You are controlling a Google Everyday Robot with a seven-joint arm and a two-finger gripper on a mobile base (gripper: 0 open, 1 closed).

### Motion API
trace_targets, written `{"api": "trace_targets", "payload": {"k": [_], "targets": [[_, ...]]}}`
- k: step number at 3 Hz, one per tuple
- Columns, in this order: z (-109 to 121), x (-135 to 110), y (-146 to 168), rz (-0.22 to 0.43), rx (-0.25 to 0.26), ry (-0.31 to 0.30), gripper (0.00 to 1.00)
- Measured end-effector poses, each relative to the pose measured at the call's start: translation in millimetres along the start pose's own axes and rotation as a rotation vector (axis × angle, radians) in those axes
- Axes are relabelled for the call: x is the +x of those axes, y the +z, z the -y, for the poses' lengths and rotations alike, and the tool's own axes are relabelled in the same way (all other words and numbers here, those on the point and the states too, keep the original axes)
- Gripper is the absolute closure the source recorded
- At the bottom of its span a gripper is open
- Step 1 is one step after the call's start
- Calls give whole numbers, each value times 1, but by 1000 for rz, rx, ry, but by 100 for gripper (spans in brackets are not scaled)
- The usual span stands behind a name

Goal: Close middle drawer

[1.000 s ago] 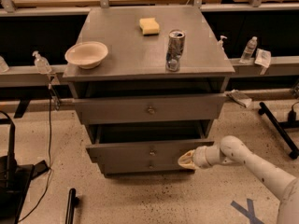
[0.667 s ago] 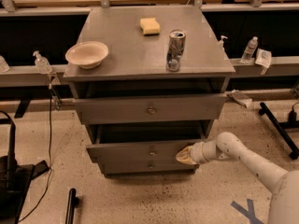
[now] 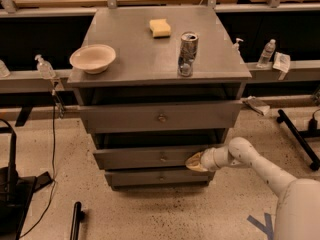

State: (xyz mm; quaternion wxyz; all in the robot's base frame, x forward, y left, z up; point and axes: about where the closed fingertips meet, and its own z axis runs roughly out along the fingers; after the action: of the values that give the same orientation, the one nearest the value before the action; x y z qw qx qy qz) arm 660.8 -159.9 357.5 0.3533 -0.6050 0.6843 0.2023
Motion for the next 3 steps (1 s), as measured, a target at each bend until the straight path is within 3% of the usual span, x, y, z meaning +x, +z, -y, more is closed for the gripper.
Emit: {"api": "trace_targets", "payload": {"k": [1, 3], "targets": [[-3, 3, -12, 29, 6, -6, 100], [-37, 4, -63, 49, 15, -16, 100]]}}
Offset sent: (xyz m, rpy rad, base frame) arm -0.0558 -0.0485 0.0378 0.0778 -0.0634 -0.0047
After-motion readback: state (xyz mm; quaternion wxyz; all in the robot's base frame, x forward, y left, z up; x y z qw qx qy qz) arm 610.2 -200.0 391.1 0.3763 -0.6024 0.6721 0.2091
